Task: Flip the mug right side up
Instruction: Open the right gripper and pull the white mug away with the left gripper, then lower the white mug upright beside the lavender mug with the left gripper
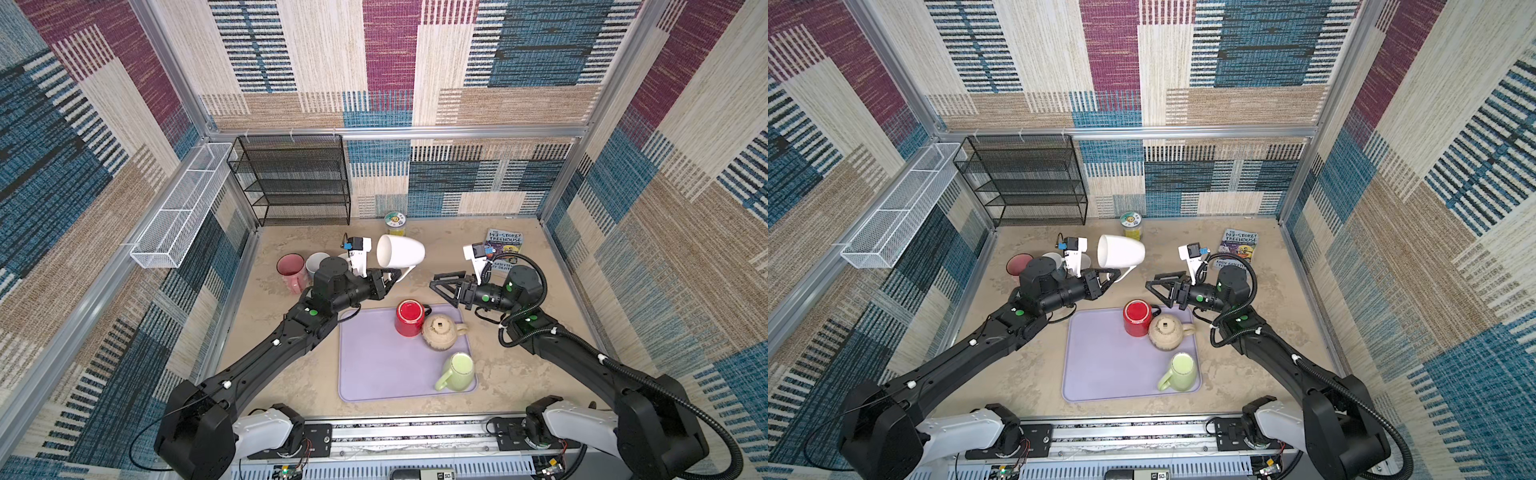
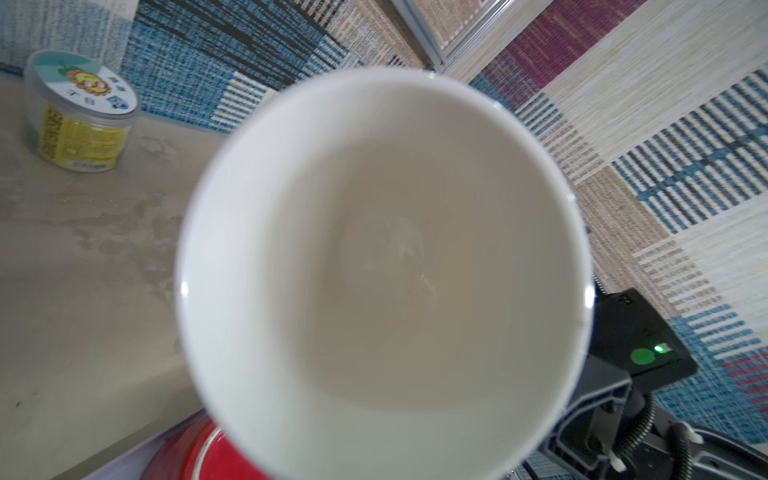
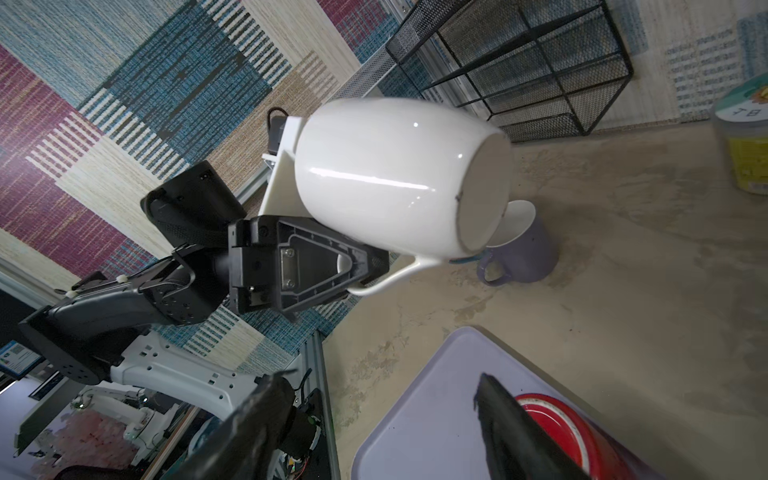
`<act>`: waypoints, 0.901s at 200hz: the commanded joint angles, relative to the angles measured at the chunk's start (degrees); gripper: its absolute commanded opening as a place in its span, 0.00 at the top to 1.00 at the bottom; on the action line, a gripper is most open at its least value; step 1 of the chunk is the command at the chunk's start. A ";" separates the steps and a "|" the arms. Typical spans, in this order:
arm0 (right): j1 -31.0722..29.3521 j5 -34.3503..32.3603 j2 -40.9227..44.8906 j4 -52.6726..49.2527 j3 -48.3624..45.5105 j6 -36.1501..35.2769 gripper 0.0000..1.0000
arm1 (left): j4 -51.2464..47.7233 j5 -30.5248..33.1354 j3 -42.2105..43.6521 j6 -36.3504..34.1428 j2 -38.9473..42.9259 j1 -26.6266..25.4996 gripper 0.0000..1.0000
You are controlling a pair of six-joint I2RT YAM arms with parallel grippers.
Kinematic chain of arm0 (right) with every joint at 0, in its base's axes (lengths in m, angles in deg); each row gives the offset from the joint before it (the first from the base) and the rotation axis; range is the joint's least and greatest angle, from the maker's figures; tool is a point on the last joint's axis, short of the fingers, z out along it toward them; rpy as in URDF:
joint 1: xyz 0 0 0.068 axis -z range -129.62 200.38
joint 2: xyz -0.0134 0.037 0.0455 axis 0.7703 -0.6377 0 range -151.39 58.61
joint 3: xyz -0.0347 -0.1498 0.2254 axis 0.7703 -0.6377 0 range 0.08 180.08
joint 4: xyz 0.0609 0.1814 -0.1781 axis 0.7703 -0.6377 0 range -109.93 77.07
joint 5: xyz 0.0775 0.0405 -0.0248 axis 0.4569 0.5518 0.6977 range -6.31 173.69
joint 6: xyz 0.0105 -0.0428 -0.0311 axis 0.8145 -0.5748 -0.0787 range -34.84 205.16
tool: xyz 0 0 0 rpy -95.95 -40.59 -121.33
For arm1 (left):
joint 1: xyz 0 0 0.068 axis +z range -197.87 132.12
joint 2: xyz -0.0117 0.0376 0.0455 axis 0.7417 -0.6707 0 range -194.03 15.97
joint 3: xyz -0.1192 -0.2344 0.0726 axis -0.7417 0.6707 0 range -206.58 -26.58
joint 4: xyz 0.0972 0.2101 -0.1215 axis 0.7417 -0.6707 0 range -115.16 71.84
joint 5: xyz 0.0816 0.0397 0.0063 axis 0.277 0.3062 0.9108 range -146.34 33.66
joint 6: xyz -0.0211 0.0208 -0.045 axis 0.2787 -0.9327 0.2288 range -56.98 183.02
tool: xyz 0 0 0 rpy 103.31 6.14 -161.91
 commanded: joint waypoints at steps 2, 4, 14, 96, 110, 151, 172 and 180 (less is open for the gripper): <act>-0.08 -3.52 0.86 -6.56 -0.28 -5.52 0.24 | -11.09 7.01 -3.26 -7.56 0.84 0.15 1.00; -0.11 -3.65 0.90 -6.77 -0.27 -5.72 0.24 | -12.06 7.51 -3.62 -7.84 0.80 0.15 1.00; -0.09 -4.42 1.21 -8.28 -0.41 -6.37 0.24 | -16.64 10.12 -5.41 -9.12 0.46 0.15 1.00; -0.15 -8.10 3.98 -13.71 -2.91 -9.66 0.23 | -37.34 25.52 -17.49 -15.60 -7.71 0.12 1.00; -0.15 -8.31 4.80 -14.08 -3.55 -9.99 0.22 | -38.51 26.76 -19.03 -16.62 -9.51 0.06 1.00; -0.15 -8.91 6.92 -14.42 -5.29 -10.97 0.22 | -41.64 29.65 -24.54 -19.03 -15.53 0.07 1.00; -0.15 -9.03 7.32 -14.92 -5.42 -11.48 0.22 | -43.17 31.47 -27.20 -19.67 -18.72 0.06 1.00; -0.18 -8.99 7.43 -14.96 -5.57 -11.63 0.22 | -43.51 32.30 -27.94 -19.76 -19.89 0.06 1.00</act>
